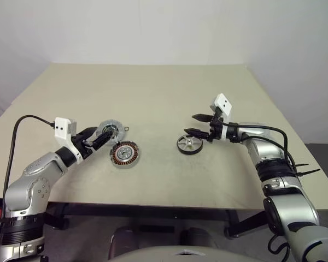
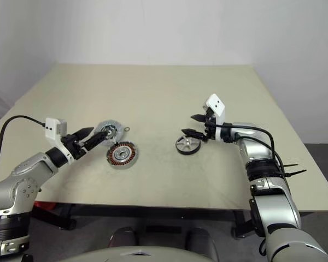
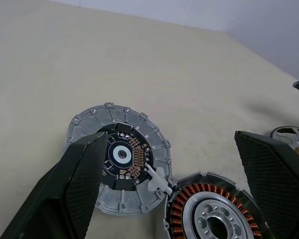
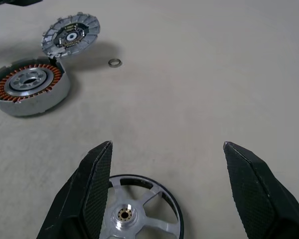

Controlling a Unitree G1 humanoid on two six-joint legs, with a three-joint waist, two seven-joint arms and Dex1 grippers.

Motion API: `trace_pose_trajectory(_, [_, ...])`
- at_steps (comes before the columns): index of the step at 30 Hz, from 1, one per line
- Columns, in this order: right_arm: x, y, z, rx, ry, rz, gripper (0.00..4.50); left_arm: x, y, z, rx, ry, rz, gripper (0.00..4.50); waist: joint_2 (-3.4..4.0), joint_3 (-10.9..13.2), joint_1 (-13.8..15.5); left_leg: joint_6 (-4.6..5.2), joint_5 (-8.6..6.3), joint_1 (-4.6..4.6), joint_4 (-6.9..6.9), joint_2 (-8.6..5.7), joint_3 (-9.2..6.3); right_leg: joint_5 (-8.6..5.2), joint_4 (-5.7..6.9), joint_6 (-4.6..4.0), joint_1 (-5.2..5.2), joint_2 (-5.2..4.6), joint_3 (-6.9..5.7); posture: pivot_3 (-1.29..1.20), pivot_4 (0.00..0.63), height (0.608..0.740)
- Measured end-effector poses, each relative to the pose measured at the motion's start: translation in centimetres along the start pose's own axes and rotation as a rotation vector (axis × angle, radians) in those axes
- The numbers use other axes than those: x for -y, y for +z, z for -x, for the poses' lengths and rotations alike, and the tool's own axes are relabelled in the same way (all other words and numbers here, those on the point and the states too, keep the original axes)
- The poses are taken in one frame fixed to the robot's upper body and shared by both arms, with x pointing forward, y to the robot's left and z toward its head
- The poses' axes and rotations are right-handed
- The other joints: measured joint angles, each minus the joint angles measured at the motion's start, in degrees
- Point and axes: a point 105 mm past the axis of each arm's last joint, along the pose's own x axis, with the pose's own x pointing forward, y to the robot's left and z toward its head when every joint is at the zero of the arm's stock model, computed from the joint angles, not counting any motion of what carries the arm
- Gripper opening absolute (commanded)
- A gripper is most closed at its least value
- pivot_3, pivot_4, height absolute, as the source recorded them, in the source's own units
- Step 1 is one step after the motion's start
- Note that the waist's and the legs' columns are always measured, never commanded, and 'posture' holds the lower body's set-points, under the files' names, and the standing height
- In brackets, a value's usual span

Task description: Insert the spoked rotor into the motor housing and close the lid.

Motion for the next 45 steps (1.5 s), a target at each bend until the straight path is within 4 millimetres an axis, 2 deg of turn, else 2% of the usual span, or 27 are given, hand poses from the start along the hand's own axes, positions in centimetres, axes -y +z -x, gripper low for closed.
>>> trace_pose_trajectory(10, [-0.7,1.0,-0.2,0.002,0.046,0.027,4.03,0.0,0.0,0.0,0.001,0.000,0.001,4.33,0.00,0.0,0.0,0.00,0.00,0.00,-0.02,0.00,0.00,0.00,-0.01,0.00,0.00,0.00,0.00,0.00,0.000,0.740])
trace_pose_trajectory(12, [-1.6,1.7,-0.7,-0.004,0.104,0.068,4.03,0.0,0.0,0.0,0.000,0.000,0.002,4.33,0.01,0.0,-0.1,0.00,0.00,0.01,-0.02,0.00,0.00,0.00,0.00,0.00,-0.01,0.01,0.01,0.00,0.000,0.740])
trace_pose_trajectory(17, [-5.1,5.2,-3.6,0.022,0.333,0.230,4.03,0.3,-0.2,-0.4,-0.015,-0.017,0.007,4.33,0.01,0.0,-0.2,-0.01,0.00,0.06,-0.04,0.05,0.00,-0.01,0.05,0.00,-0.03,0.02,0.01,0.00,0.000,0.740])
trace_pose_trajectory(20, [-7.1,6.0,-5.5,0.023,0.449,0.322,4.03,0.6,-1.0,-0.6,-0.059,-0.026,0.023,4.33,0.00,0.0,-0.1,-0.01,0.00,0.01,-0.03,0.03,0.00,-0.01,0.03,0.00,-0.03,0.01,0.01,0.00,0.000,0.740])
trace_pose_trajectory(23, [-8.0,5.2,-6.6,-0.017,0.520,0.392,4.03,0.5,-1.4,-0.6,-0.080,-0.010,0.036,4.33,-0.03,0.0,0.1,0.00,-0.01,-0.04,-0.03,0.02,-0.02,-0.01,-0.01,-0.02,-0.03,0.00,-0.01,0.00,0.000,0.740])
trace_pose_trajectory(28, [-10.4,2.2,-8.2,-0.115,0.659,0.475,4.03,0.2,-1.8,-0.5,-0.104,0.017,0.057,4.33,-0.03,0.0,-0.2,0.01,-0.02,-0.11,-0.04,0.05,-0.02,-0.02,0.00,-0.03,-0.11,0.01,-0.01,0.00,0.000,0.740])
trace_pose_trajectory(32, [-11.0,0.9,-9.2,-0.167,0.696,0.497,4.03,-0.1,-1.8,-0.3,-0.114,0.043,0.080,4.33,-0.03,0.0,-0.2,0.01,-0.01,-0.10,-0.01,0.05,-0.02,-0.02,0.04,-0.04,-0.12,0.01,-0.01,0.00,0.000,0.740])
trace_pose_trajectory(38, [-11.8,1.5,-11.0,-0.170,0.703,0.542,4.03,-0.4,-2.0,-0.2,-0.132,0.071,0.094,4.33,-0.02,0.0,-0.3,0.00,-0.01,-0.09,-0.02,0.06,-0.03,-0.03,0.07,-0.06,-0.12,0.01,-0.01,0.00,0.000,0.740])
trace_pose_trajectory(45, [-13.6,1.8,-12.1,-0.182,0.774,0.616,4.03,-0.3,-1.6,-0.4,-0.130,0.069,0.092,4.33,-0.02,0.0,-0.3,0.00,-0.01,-0.09,-0.02,0.06,-0.04,-0.05,0.08,-0.09,-0.12,0.01,-0.02,0.00,0.000,0.740])
